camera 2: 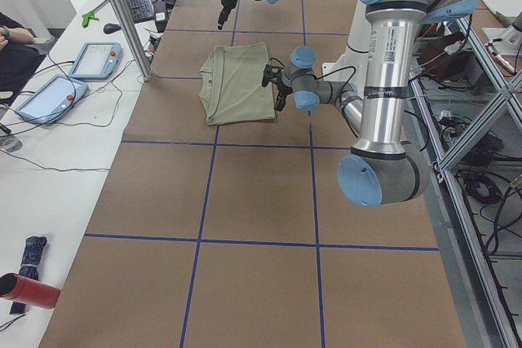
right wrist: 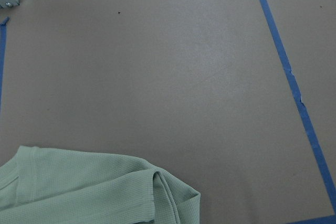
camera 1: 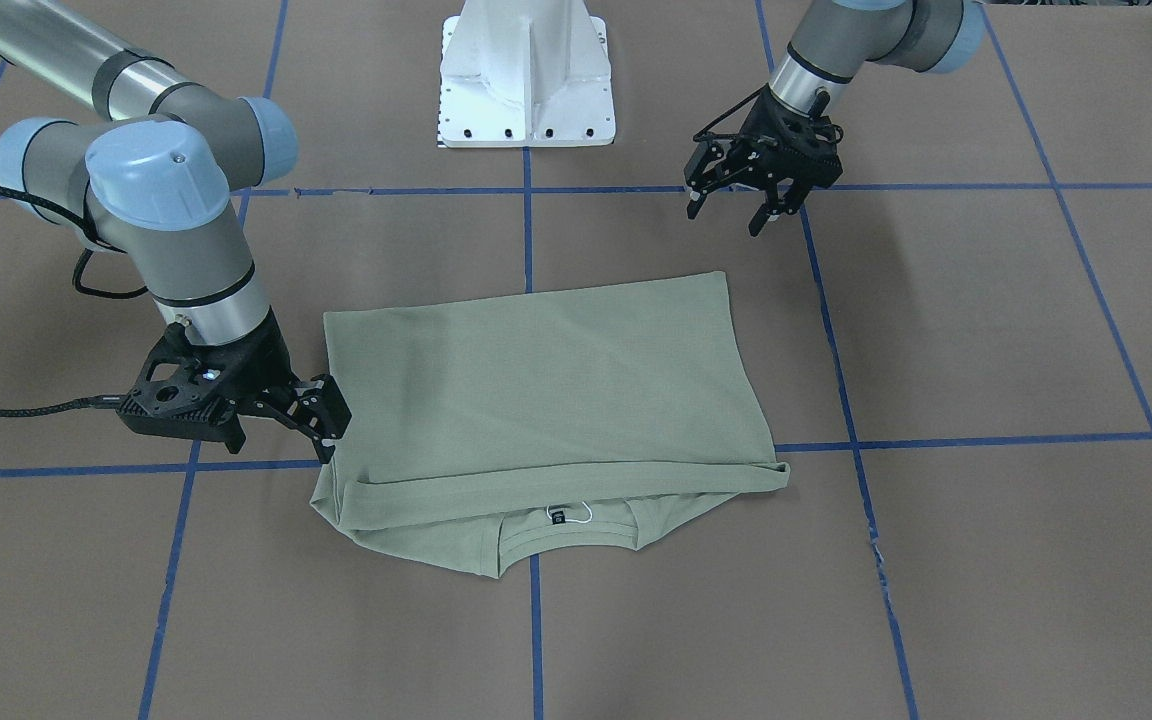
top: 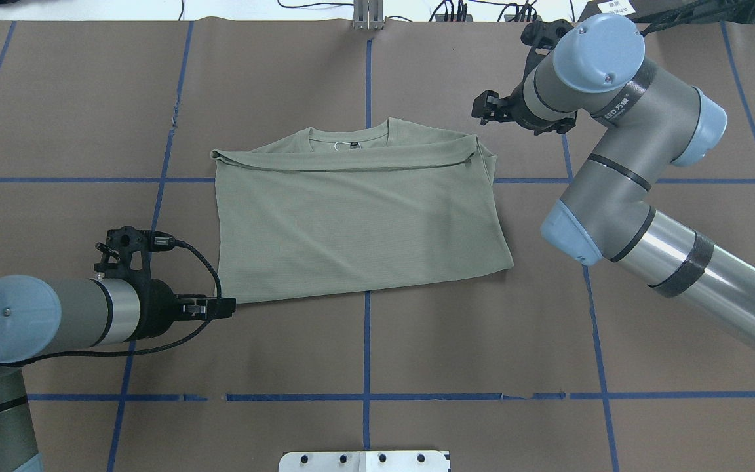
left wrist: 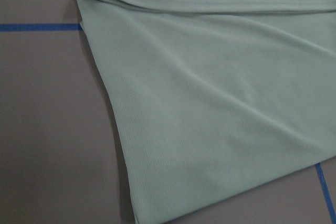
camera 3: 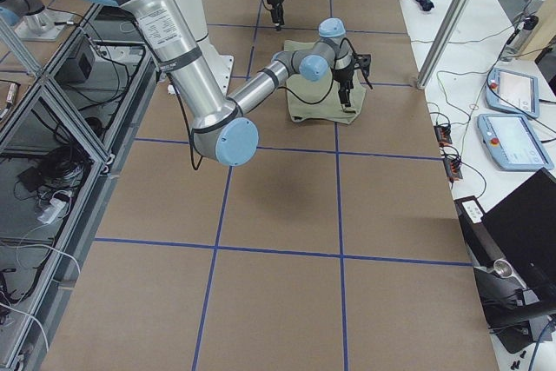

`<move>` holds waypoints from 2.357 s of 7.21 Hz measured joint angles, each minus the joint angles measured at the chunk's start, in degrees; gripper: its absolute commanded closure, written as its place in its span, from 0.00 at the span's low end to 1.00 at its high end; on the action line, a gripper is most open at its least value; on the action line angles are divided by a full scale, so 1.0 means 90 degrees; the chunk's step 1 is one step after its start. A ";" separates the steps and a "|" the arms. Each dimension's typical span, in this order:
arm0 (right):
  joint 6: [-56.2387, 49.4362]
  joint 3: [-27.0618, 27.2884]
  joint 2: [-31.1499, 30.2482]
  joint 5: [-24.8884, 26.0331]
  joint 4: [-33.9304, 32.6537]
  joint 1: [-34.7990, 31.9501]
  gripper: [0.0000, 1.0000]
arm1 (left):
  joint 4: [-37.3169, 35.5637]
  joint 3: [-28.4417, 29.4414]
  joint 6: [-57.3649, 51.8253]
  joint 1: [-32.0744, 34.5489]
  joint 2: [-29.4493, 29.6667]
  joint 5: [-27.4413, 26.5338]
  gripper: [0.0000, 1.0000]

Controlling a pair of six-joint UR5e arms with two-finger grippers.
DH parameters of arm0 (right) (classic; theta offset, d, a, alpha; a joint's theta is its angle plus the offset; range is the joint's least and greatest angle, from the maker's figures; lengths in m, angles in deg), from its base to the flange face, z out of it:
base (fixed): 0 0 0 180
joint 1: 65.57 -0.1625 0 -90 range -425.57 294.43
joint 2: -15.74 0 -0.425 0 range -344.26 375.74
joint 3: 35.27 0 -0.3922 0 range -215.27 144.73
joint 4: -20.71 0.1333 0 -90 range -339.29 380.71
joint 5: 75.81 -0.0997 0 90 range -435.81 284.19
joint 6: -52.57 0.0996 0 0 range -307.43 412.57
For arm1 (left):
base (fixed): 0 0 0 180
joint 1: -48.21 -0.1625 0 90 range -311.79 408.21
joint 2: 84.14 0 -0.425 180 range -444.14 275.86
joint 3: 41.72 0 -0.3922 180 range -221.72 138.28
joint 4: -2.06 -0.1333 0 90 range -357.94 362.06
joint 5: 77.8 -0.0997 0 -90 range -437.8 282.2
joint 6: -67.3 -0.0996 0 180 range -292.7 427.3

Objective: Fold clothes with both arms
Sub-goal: 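Withdraw the right gripper while the left gripper moves to the folded shirt's edge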

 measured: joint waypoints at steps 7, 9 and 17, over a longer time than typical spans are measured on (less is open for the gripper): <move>-0.0006 0.0363 -0.0203 -0.0163 -0.0034 -0.0007 0.00 | 0.1079 0.1110 0.0250 -0.0062 0.0284 -0.0171 0.38; 0.0000 0.0410 -0.0264 -0.0160 -0.0033 -0.0010 0.00 | 0.1123 0.1163 0.0257 0.0038 0.0290 -0.0197 0.39; 0.0002 0.0517 -0.0378 -0.0150 -0.0037 -0.0009 0.00 | 0.1129 0.1404 0.0278 0.0108 0.0362 -0.0205 1.00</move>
